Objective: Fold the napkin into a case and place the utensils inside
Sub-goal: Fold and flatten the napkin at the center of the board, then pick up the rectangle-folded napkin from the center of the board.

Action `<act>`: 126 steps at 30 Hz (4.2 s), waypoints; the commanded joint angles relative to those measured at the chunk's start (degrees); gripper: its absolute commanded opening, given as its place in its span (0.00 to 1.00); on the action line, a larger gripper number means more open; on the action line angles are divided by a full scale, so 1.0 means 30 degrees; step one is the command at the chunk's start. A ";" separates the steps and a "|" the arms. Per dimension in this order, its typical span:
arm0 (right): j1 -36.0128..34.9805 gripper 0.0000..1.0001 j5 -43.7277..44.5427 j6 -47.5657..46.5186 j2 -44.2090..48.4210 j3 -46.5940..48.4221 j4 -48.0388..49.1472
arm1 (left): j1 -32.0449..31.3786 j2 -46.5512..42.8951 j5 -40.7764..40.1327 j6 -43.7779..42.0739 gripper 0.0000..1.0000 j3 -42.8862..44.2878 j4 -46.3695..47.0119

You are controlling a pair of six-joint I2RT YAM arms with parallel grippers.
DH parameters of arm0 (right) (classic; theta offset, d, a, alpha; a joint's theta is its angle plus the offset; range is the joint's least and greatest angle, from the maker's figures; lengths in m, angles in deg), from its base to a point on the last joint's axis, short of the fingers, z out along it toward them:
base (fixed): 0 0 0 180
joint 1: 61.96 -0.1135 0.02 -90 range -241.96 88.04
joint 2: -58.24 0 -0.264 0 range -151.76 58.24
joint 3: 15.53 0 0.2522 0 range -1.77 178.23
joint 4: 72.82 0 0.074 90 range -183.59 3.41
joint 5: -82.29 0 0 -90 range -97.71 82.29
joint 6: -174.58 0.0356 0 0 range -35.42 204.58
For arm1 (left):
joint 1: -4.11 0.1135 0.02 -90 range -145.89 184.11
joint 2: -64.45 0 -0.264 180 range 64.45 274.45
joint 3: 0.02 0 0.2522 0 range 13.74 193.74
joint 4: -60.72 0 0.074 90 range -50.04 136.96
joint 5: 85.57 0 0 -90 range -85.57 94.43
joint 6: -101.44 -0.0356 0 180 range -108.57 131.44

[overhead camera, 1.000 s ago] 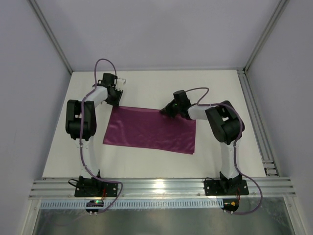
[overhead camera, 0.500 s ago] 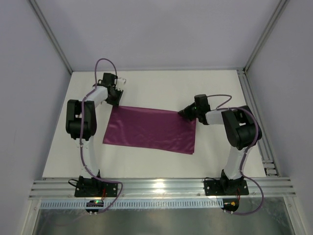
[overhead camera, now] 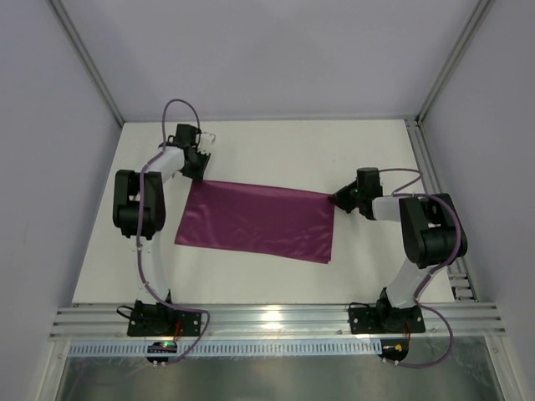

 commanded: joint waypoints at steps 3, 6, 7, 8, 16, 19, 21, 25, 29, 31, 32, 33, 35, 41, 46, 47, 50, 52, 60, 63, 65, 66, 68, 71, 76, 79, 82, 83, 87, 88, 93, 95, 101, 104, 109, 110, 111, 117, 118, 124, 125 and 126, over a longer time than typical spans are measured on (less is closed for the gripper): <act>0.0343 0.04 0.0947 -0.2788 0.1587 0.0379 -0.2130 | 0.0162 0.0652 -0.0679 -0.0428 0.27 0.0243 -0.0239; 0.0343 0.04 0.0656 -0.4545 0.2640 0.0760 -0.2718 | 0.0162 0.0214 -0.0124 -0.0516 0.29 0.0273 -0.0268; 0.0372 0.04 0.0277 -0.5101 0.2936 0.0993 -0.3183 | 0.0162 0.0037 0.0458 -0.0574 0.34 0.0273 -0.0268; 0.0343 0.04 0.0042 -0.6383 0.3171 0.1576 -0.3536 | 0.0133 -0.0109 0.0638 -0.0546 0.36 0.0244 -0.0268; 0.0372 0.39 0.0156 -1.1694 0.3295 0.4597 -0.8922 | 0.0162 -0.1515 0.1167 -0.0224 0.47 0.1561 -0.1058; 0.0430 0.52 0.0683 -1.3160 0.2181 0.5973 -1.0621 | 0.0162 -0.2130 0.1693 -0.0135 0.48 0.1680 -0.1991; 0.0751 0.55 -0.0016 -1.4211 0.0922 0.6998 -1.1125 | 0.0161 -0.3154 0.1812 -0.0310 0.50 0.0892 -0.2522; 0.0812 0.57 -0.1217 -1.5739 -0.1072 0.8815 -1.2502 | 0.0191 -0.5643 0.1929 -0.1391 0.54 -0.2444 -0.3400; 0.0812 0.54 -0.3065 -1.6385 -0.2157 0.8934 -1.1977 | 0.0366 -0.8335 0.2221 -0.2154 0.54 -0.6107 -0.4016; 0.0812 0.53 -0.3329 -1.6561 -0.2684 0.9052 -1.1919 | 0.0483 -0.9043 0.2484 -0.2361 0.54 -0.7808 -0.4310; 0.0812 0.52 -0.3533 -1.6591 -0.2831 0.9139 -1.1860 | 0.0600 -0.9336 0.2457 -0.2594 0.54 -0.8277 -0.4601; 0.0783 0.52 -0.3738 -1.6562 -0.3152 0.9169 -1.1744 | 0.0630 -0.9774 0.2311 -0.2741 0.54 -0.8688 -0.4720; 0.0812 0.48 -0.4325 -1.6416 -0.3447 0.9315 -1.1655 | 0.0659 -1.0012 0.1697 -0.3005 0.53 -0.9831 -0.4955; 0.0812 0.26 -0.4968 -1.6240 -0.3097 0.8673 -1.1479 | 0.1011 -1.0569 0.1023 -0.3387 0.48 -1.2174 -0.5220; 0.0812 0.10 -0.5439 -1.5625 -0.2134 0.7358 -1.0806 | 0.1011 -1.1475 0.0582 -0.3387 0.48 -1.2471 -0.5512; 0.0812 0.09 -0.5497 -1.5508 -0.1869 0.7092 -1.0689 | 0.1011 -1.1594 0.0494 -0.3387 0.48 -1.2471 -0.5628; 0.0783 0.04 -0.4973 -1.5040 -0.0902 0.5804 -1.0250 | 0.1011 -1.2034 0.0464 -0.3621 0.48 -1.2646 -0.6301; 0.0783 0.04 -0.4737 -1.4455 -0.0433 0.4782 -1.0102 | 0.1011 -1.2210 0.0202 -0.3884 0.48 -1.2909 -0.6711; 0.0142 0.04 -0.1634 -1.1907 0.4427 -0.0961 -0.8902 | 0.1011 -1.1041 -0.1936 -0.3828 0.48 -1.3908 -0.4754; -0.1088 0.04 -0.0203 -1.0443 0.6946 -0.3562 -0.8667 | 0.1011 -1.0045 -0.2026 -0.3360 0.48 -1.2800 -0.3581; -0.3048 0.04 0.0592 -0.8950 0.8089 -0.4653 -0.8696 | 0.0953 -0.9372 -0.1763 -0.3038 0.47 -1.2036 -0.2967; -0.3722 0.04 0.0799 -0.8423 0.9110 -0.5703 -0.8696 | 0.0982 -0.8644 -0.1704 -0.2920 0.47 -1.1655 -0.2760; -0.5336 0.04 0.0918 -0.6811 0.9995 -0.6965 -0.8725 | 0.0866 -0.7762 -0.1645 -0.2715 0.46 -1.0337 -0.2467; -0.6627 0.04 0.0860 -0.5376 1.1811 -0.7791 -0.9221 | 0.0457 -0.5682 -0.1879 -0.2684 0.45 -0.8520 -0.2640; -0.8328 0.19 0.0625 -0.5047 1.4271 -0.7269 -1.2461 | -0.0160 -0.2872 -0.2465 -0.2626 0.44 -0.6294 -0.2495; -0.8329 0.49 0.1092 -0.6274 1.5530 -0.5631 -1.5129 | -0.0453 -0.1786 -0.2437 -0.2392 0.42 -0.4595 -0.2290; -0.8096 0.65 0.2323 -0.8235 1.5567 -0.2646 -1.6692 | -0.1270 -0.0732 -0.2436 -0.2683 0.42 -0.2955 -0.2201; -0.7920 0.66 0.2353 -0.8850 1.4841 -0.1100 -1.6723 | -0.1477 -0.0465 -0.2349 -0.2800 0.42 -0.1935 -0.2289; -0.5994 0.67 0.1248 -1.1576 1.0946 0.2250 -1.3867 | -0.2444 0.1028 -0.2085 -0.3094 0.43 0.1109 -0.2816; -0.5463 0.67 0.0544 -1.1639 0.9922 0.2835 -1.3127 | -0.2852 0.1380 -0.2027 -0.3297 0.43 0.1789 -0.3107; -0.4227 0.65 -0.0521 -1.1084 0.1879 0.9040 -1.0773 | -0.3354 0.3928 -0.1528 -0.3037 0.44 0.6938 -0.4426; -0.4082 0.63 -0.0837 -1.0500 -0.0652 1.2965 -1.1271 | -0.3383 0.4573 -0.1499 -0.2774 0.44 0.8090 -0.4865; -0.3319 0.49 -0.1748 -0.8211 -0.6436 1.7081 -1.1626 | -0.3559 0.4930 -0.1499 -0.2830 0.51 0.8945 -0.4399; -0.3319 0.49 -0.1370 -0.9028 -0.4481 1.4481 -1.0253 | -0.3559 0.3469 -0.0657 -0.2860 0.52 0.8305 -0.4400; -0.3377 0.50 -0.0752 -1.0642 0.1602 0.8719 -1.0511 | -0.3822 -0.1793 0.1983 -0.2128 0.57 0.6547 -0.5042; -0.3552 0.51 -0.0491 -1.0789 0.2490 0.7715 -1.0802 | -0.3939 -0.2738 0.2655 -0.2099 0.58 0.5295 -0.5160; -0.3727 0.52 -0.0343 -1.1051 0.3340 0.5761 -1.0950 | -0.4259 -0.3705 0.2952 -0.2243 0.58 0.4442 -0.5248; -0.5744 0.52 -0.0752 -1.1348 0.8500 0.1321 -1.2707 | -0.6778 -1.0855 0.3191 -0.3971 0.60 -0.3077 -0.6535; -0.6070 0.52 -0.0810 -1.1289 0.8998 0.0651 -1.2912 | -0.7217 -1.1588 0.3044 -0.4234 0.59 -0.4053 -0.6799; -0.6512 0.52 -0.2508 -1.0206 1.2837 -0.1990 -1.2885 | -1.3685 -1.6366 0.0557 -0.6402 0.54 -1.1225 -0.7240; -0.6512 0.52 -0.2684 -1.0175 1.3160 -0.2225 -1.3088 | -1.5697 -1.7241 0.0378 -0.7014 0.54 -1.1937 -0.7299; -0.6541 0.52 -0.3033 -1.0146 1.3569 -0.2662 -1.3264 | -1.6558 -1.7655 0.0231 -0.7281 0.55 -1.3162 -0.7154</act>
